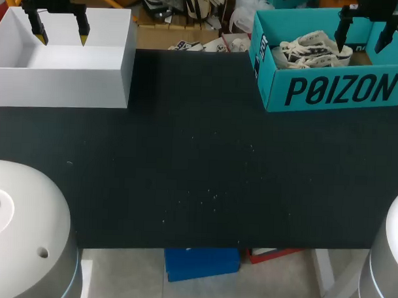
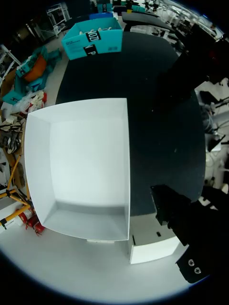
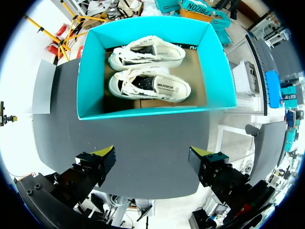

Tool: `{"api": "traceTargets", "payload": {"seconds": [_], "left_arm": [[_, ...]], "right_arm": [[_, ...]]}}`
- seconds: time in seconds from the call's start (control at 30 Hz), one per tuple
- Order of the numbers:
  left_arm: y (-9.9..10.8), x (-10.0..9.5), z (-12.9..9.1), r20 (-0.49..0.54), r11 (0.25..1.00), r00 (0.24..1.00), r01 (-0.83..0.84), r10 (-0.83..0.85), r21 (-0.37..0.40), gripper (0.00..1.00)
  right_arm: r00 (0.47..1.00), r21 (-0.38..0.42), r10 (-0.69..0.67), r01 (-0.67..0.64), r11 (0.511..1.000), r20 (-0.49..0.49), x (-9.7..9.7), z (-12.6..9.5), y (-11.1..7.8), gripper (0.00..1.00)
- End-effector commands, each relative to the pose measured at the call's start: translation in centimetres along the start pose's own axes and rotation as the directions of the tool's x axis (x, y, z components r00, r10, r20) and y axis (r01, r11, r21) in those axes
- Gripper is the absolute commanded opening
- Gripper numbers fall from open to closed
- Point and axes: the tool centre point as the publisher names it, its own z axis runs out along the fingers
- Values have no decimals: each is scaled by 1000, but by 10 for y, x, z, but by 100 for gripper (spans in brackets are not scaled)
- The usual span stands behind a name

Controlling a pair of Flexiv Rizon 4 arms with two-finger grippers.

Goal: Take the shoe out of the shoebox, open the shoe tongue, remove and reinsert the insole, then place the shoe into the shoebox

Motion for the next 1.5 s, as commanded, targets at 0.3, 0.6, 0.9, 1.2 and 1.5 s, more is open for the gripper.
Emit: {"api": "traceTargets", "payload": {"seconds": [0.3,0.6,0.9,1.2,1.5], "left_arm": [[1,0,-1,2,1000,1000,1,-1,0,100],[1,0,-1,2,1000,1000,1,-1,0,100],[1,0,-1,2,1000,1000,1,-1,0,100],[1,0,-1,2,1000,1000,1,-1,0,100],[1,0,-1,2,1000,1000,1,-1,0,100]], "right_arm": [[1000,1,0,0,1000,0,0,0,0,100],[1000,1,0,0,1000,0,0,0,0,100],[633,-88,-768,774,627,95,8,-13,5,100],[633,-88,-768,774,627,95,8,-13,5,100],[191,-112,-982,975,190,5,21,-20,19,100]]}}
